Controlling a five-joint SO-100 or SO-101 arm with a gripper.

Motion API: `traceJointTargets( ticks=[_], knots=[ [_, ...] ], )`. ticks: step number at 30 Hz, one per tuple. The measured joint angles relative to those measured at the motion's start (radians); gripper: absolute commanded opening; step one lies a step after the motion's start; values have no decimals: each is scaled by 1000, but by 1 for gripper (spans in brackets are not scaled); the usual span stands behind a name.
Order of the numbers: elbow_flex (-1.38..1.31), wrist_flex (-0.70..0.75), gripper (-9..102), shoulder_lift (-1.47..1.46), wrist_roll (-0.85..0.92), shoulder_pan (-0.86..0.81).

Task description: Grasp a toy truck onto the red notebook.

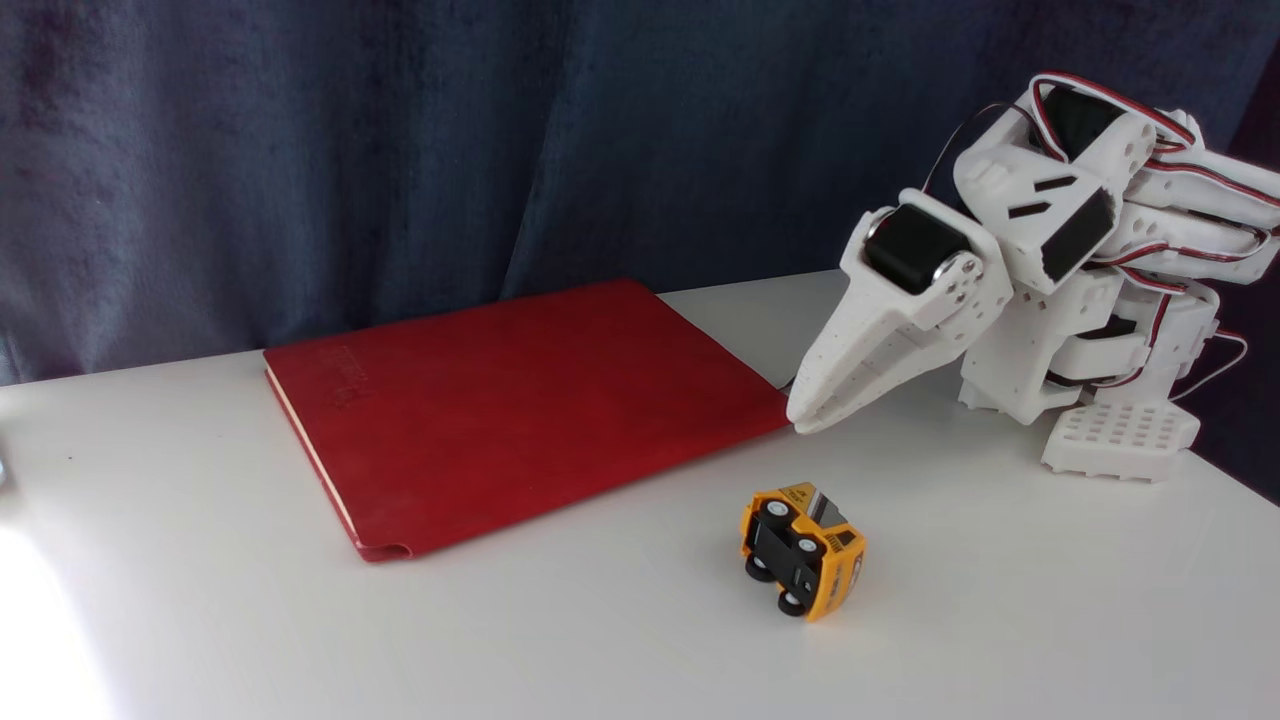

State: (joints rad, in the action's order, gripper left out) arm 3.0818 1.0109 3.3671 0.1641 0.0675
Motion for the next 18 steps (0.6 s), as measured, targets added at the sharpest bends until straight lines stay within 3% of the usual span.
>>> traceJointTargets(
  ticks=[18],
  knots=[
    [0, 0, 0, 0, 6, 0]
  ],
)
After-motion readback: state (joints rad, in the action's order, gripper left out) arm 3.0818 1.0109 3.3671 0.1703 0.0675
